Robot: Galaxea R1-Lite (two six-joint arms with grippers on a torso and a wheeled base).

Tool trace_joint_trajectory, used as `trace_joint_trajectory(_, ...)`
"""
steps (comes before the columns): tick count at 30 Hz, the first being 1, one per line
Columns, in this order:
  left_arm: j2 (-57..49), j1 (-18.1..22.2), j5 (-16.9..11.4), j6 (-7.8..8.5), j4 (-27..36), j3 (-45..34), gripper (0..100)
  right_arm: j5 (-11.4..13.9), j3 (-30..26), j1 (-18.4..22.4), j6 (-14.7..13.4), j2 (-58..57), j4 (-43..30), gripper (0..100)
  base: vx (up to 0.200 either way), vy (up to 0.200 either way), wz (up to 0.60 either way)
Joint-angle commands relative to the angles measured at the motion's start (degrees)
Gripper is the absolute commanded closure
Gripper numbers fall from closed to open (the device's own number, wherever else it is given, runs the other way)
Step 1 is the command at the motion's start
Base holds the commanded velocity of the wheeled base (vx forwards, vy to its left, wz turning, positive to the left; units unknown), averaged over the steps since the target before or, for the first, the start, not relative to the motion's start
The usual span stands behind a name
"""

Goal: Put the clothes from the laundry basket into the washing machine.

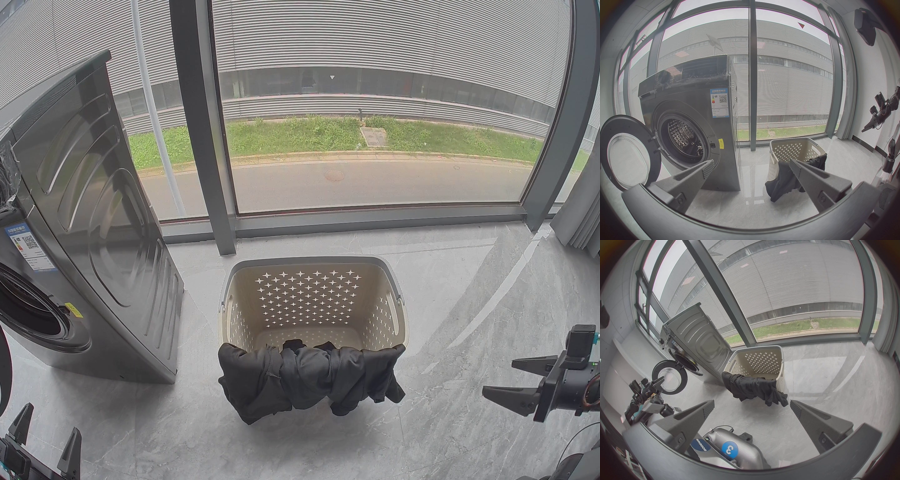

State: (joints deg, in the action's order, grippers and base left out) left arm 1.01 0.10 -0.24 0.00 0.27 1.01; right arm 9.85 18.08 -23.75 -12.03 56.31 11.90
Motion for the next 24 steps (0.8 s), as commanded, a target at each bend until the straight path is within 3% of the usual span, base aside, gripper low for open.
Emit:
trace_joint_trajectory(1, -1.01, -0.01, -0.11, -0.18, 0.0, -0.92, 0, 0.17, 0.11, -1.57, -3.96, 12.51, 6.91, 0, 0.0, 0.0, 0.0)
trace_joint_trajectory(9, -0.92, -0.1, -0.37, -0.26, 0.0, -0.92, 0, -0.27, 3.81, -1.39, -3.52, 31.23, 16.58, 0, 0.0, 0.0, 0.0)
trace_joint_trajectory(14, -0.92, -0.1, -0.55, -0.97, 0.0, -0.92, 0, -0.62, 5.21, -1.21, -3.52, 39.93, 19.3, 0, 0.0, 0.0, 0.0)
trace_joint_trajectory(24, -0.92, -0.1, -0.64, -0.62, 0.0, -0.92, 0, -1.59, 8.9, -0.69, -3.79, 48.19, 21.41, 0, 0.0, 0.0, 0.0)
